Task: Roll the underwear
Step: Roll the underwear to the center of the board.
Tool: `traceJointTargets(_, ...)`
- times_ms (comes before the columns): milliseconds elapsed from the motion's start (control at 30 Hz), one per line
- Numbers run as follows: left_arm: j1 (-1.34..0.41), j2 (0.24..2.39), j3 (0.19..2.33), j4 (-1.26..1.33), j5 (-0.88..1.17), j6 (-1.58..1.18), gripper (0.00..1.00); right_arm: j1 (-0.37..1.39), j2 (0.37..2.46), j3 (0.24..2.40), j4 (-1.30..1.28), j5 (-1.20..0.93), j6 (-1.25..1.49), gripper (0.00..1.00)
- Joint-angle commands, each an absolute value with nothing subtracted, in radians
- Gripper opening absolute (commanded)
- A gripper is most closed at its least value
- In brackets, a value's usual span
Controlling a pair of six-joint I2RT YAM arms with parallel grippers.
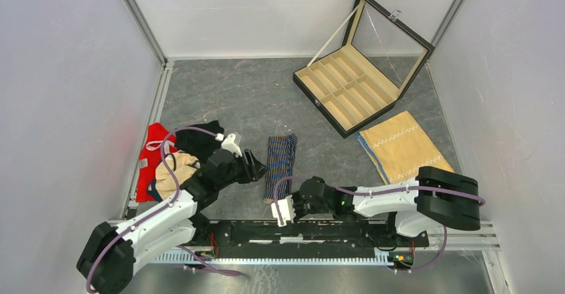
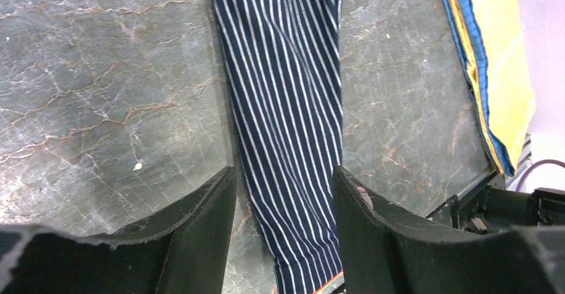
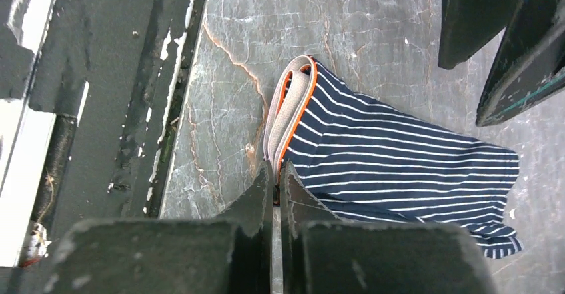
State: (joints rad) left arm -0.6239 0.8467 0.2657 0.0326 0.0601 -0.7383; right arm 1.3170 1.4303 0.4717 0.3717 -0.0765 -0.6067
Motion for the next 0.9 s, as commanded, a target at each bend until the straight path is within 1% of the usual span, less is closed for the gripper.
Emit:
traceJointTargets(0,-0.626,0.795,0.255,0.009,0.122,-0.675,0.6,1.275,1.39,0.501,0.414,-0.159,-0.452,0.0)
traceJointTargets(233,-0.63,0.809,0.264,0.012,0.136,-0.669,0.57,1.17,1.404,0.558,0.381,-0.257,-0.288,0.01)
traceJointTargets(467,-0.634,0.811,0.291,0.013,0.112,-0.671,0.56,1.069,1.442,0.636,0.331,-0.392,-0.18,0.0)
traceJointTargets(700,-0.634,0.818,0.348,0.017,0.065,-0.676,0.53,0.969,1.527,0.717,0.261,-0.511,-0.1,0.0)
traceJointTargets(867,-0.634,0.802,0.369,0.016,0.038,-0.664,0.53,0.896,1.587,0.737,0.276,-0.582,-0.04,0.0)
